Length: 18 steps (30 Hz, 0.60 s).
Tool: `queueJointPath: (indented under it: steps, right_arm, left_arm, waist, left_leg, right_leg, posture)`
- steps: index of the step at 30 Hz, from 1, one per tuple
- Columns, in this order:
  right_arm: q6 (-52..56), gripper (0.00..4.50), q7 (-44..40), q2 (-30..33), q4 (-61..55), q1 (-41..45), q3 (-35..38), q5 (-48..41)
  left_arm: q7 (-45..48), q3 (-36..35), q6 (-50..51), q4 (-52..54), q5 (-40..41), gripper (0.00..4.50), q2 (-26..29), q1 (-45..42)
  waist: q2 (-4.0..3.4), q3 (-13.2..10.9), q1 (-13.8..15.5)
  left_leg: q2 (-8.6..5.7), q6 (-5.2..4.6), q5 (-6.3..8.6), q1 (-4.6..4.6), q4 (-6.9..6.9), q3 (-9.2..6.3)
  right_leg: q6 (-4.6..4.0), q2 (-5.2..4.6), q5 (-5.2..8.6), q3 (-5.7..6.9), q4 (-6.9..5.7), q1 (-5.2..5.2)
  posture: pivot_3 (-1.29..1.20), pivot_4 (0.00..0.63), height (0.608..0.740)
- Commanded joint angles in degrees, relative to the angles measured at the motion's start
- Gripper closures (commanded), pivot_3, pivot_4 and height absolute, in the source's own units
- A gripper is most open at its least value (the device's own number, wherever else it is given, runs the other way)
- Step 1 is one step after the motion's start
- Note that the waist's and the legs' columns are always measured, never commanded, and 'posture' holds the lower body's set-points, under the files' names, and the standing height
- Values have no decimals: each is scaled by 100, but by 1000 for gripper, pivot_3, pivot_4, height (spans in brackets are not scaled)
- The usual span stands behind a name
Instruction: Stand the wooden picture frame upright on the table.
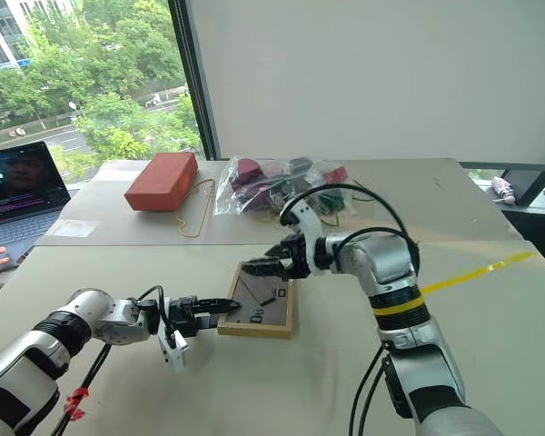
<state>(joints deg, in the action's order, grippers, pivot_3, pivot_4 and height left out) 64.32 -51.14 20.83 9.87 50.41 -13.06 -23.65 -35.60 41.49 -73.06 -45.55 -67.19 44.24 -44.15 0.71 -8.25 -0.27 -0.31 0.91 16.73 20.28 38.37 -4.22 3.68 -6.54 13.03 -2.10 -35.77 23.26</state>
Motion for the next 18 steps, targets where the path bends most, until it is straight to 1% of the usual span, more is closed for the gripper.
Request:
queueJointPath:
  steps: [1,7,9,13,18]
  right_arm:
    - [-368,111,-316,46,178,67,-296,93]
    - [-578,111,-493,-125,457,102,-436,109]
    - [-466,111,-614,-173,111,60,-370,-115]
    - [-145,111,-885,-141,-717,-48,46,-787]
    - [-167,111,-978,136,-1125,-228,134,-942]
  left_arm:
    - [245,187,10,19,-50,3359,-121,231]
    - [369,118,7,110,60,3359,-90,336]
    - [425,91,10,137,101,3359,-80,366]
    - [483,40,31,165,117,3359,-69,399]
    - [566,-11,28,179,194,3359,-100,426]
  waist:
    - [-1,0,-5]
    - [-5,3,-39]
    - [-5,3,-46]
    - [-5,3,-46]
    - [-5,3,-51]
  left_leg:
    - [0,0,0,0,0,0]
    - [0,0,0,-2,1,0]
    - [1,0,0,-3,0,-1]
    - [1,0,0,2,0,-2]
    - [1,1,0,22,2,-3]
  right_leg:
    - [0,0,0,0,0,0]
    - [0,0,0,0,-5,1]
    - [0,0,0,0,-7,1]
    - [0,0,0,1,-8,6]
    - [0,0,0,2,-9,29]
  posture:
    - [0,150,740]
    - [0,150,740]
    - [0,150,740]
    - [0,150,740]
    - [0,150,740]
